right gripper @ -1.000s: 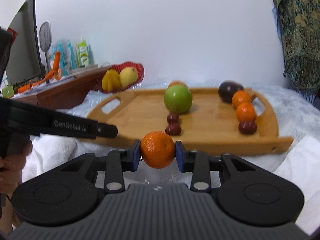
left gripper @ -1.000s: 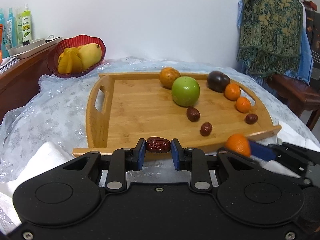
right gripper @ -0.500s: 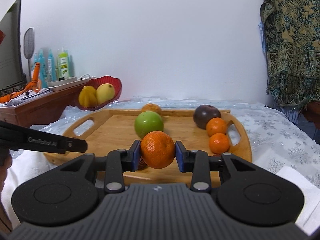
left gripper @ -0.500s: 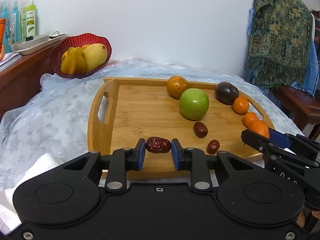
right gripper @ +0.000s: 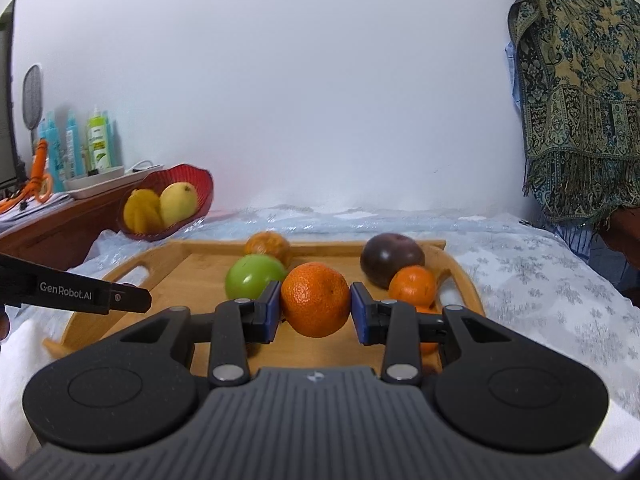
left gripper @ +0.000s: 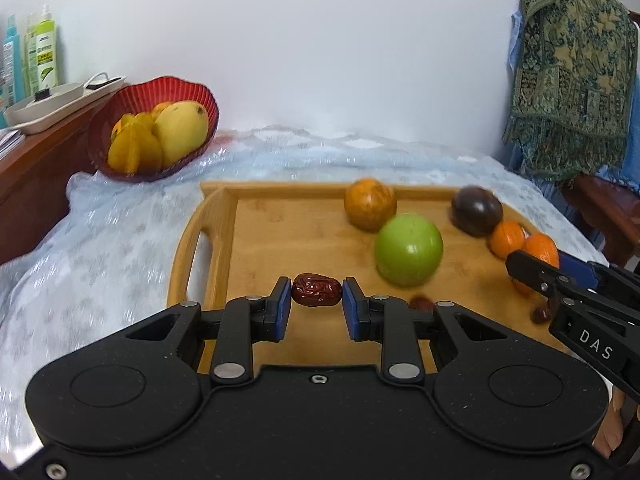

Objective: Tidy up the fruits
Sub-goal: 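Carry the red date with the left tool while the right tool carries the tangerine over the tray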

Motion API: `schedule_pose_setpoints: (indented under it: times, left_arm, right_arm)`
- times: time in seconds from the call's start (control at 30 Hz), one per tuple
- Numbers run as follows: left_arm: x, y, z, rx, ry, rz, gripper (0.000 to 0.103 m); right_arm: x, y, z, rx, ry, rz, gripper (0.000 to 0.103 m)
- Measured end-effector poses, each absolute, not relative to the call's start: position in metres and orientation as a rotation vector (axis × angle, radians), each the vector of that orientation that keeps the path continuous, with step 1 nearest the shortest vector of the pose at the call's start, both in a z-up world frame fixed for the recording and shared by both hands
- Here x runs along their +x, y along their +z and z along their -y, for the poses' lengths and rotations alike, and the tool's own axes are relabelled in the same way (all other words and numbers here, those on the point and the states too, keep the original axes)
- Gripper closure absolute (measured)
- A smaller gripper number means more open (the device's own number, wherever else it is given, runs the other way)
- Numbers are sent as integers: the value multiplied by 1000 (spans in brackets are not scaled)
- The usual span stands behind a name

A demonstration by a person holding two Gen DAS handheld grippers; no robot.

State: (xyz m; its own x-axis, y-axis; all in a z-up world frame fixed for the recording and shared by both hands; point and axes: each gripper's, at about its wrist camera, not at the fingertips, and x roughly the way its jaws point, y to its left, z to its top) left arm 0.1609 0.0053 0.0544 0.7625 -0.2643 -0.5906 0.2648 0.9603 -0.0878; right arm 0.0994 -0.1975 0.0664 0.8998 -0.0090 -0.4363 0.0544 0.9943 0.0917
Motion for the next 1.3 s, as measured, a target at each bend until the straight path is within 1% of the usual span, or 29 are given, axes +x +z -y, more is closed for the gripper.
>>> schedule_pose_setpoints:
  times: [0.27,0.5,0.63,0.9,1.3]
  left_arm:
    - [215,51,-3,-5,-297,-673,77]
    - [236,37,1,10,-280,-684,77]
    - [242,27,4,-1,-277,-718,77]
    - [247,20,8,-16,-278,-730,77]
    - [248,15,11,-11,-270,-730,77]
  right_arm:
    - [146,68,203,101,-48,-480,62]
    - [170,58,200,106,-68,-510,61]
    - [176,50,196,96,-76,-553,61]
    - [180,42,204,122,-125,-608,61]
    - [182,36,200,104,-147,-638,61]
